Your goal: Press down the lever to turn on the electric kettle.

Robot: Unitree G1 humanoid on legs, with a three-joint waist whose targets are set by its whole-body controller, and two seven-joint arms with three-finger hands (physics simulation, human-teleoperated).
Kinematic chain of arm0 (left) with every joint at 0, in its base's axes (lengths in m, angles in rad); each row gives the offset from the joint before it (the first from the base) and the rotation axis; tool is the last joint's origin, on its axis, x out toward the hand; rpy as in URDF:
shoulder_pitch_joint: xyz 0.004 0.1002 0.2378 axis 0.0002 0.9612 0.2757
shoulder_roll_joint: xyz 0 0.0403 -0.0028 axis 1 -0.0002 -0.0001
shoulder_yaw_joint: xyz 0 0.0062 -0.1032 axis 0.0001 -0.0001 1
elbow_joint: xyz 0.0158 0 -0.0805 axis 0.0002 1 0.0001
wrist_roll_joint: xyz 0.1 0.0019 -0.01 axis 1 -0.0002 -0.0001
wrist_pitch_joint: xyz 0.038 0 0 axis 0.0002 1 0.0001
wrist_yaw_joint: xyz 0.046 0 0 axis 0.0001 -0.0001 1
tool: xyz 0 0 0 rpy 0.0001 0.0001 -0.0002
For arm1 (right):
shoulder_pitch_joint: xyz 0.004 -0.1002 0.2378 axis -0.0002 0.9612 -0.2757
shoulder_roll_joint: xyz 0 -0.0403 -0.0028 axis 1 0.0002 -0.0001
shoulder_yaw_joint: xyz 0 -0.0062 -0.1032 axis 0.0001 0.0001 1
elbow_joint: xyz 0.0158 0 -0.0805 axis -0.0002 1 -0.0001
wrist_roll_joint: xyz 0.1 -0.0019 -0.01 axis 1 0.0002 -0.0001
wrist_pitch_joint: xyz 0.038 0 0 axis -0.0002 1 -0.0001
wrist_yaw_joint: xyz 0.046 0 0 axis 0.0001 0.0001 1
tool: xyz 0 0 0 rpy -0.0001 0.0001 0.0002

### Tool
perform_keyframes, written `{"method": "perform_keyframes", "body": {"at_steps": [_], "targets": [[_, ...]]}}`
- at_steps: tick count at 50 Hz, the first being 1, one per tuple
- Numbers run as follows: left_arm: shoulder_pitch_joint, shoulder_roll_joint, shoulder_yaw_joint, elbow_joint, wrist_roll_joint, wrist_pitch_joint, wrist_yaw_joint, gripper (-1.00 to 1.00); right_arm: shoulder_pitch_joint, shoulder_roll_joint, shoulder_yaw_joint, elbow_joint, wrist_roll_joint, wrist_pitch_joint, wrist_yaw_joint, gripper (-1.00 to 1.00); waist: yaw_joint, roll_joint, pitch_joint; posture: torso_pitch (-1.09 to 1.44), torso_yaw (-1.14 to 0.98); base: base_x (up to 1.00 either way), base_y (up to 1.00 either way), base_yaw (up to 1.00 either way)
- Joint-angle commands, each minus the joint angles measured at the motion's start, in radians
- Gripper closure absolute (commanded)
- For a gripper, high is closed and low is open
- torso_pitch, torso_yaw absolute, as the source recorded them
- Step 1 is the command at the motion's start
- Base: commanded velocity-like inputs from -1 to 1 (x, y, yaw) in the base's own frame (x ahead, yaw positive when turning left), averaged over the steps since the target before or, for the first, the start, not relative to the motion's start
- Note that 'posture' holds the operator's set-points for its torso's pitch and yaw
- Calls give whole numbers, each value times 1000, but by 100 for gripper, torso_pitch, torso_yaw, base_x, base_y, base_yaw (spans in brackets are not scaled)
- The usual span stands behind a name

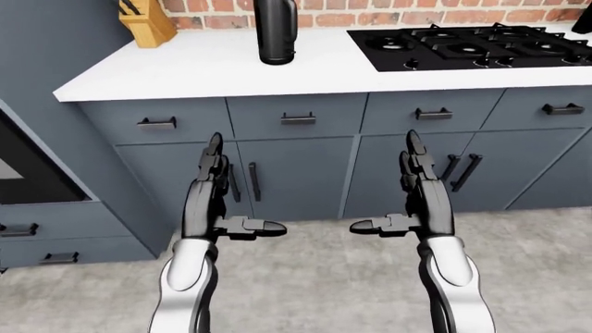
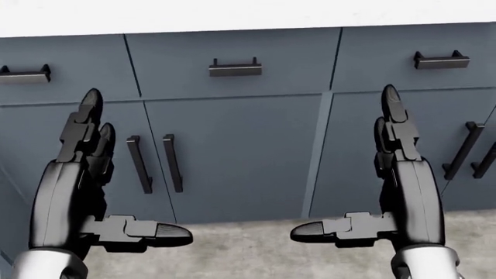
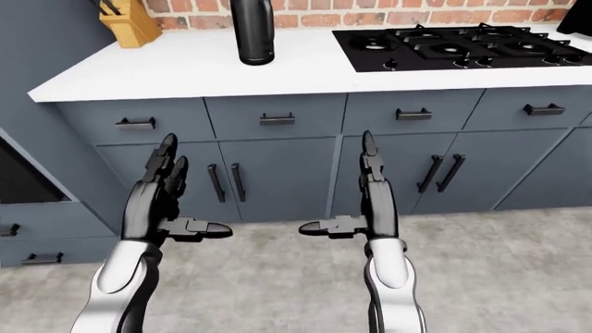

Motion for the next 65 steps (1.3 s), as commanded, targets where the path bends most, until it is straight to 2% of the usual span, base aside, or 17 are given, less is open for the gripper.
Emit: {"method": "perform_keyframes", "body": {"at_steps": [1,4,6,15,19,21,29,32,35,38,43,46,55,58,60,61,65], "targets": [[-25,7,12,-51,-3,-22,5,-100,-28,2,11,-44,-7,-39,5,-100,4,-7,-11,0,0,48,0,0],[-23,6,10,-48,-3,-27,6,-100,-28,4,10,-42,-7,-41,8,-100,-2,15,-14,0,0,50,0,0],[-24,7,12,-46,-4,-28,6,-100,-28,5,12,-43,-8,-41,10,-100,-2,59,-24,0,0,52,0,0],[-18,7,13,-51,-7,-28,7,-100,-23,7,17,-46,-17,-38,12,-100,34,-10,-28,0,0,51,0,0],[-13,6,13,-43,-10,-38,7,-100,-18,8,15,-39,-16,-46,13,-100,28,-82,-46,0,0,52,0,0],[-13,7,14,-48,-11,-34,8,-100,-18,9,18,-38,-19,-43,12,-100,24,-85,-2,0,0,52,0,0],[-13,8,18,-38,-12,-44,10,-100,-19,8,11,-29,-16,-44,7,-100,-17,-21,-14,0,0,50,0,0],[-13,8,18,-39,-12,-44,11,-100,-19,7,11,-32,-17,-45,7,-100,-16,51,-50,0,0,41,0,0],[-11,8,17,-41,-12,-43,11,-100,-20,9,10,-33,-20,-29,1,-100,-2,52,-19,0,0,33,0,0],[-8,8,16,-43,-12,-46,11,-100,-20,9,16,-30,-16,-24,6,-100,-1,29,-36,0,0,7,0,0],[-5,6,15,-40,-13,-51,11,-100,-20,9,22,-35,-21,-18,10,-100,12,-25,-16,0,0,4,0,0],[-4,6,15,-39,-13,-53,11,-100,-20,9,22,-38,-30,-11,7,-100,24,-78,-48,0,0,1,0,0],[-2,7,16,-44,-15,-51,11,-100,-19,10,26,-53,-44,-2,10,-100,0,-35,-49,0,0,0,0,23],[-3,7,16,-49,-15,-46,11,-100,-20,10,26,-54,-45,-2,11,-100,0,12,-44,0,0,0,0,29],[-3,7,17,-59,-16,-38,10,-100,-20,10,27,-57,-48,-1,12,-100,8,85,-70,0,0,0,0,29],[-2,8,18,-60,-16,-37,10,-100,-21,9,27,-56,-50,-2,13,-100,15,37,-58,0,0,0,0,25],[-1,8,18,-68,-18,-32,9,-100,-22,7,25,-60,-66,0,9,-100,14,16,-58,0,0,0,0,10]]}}
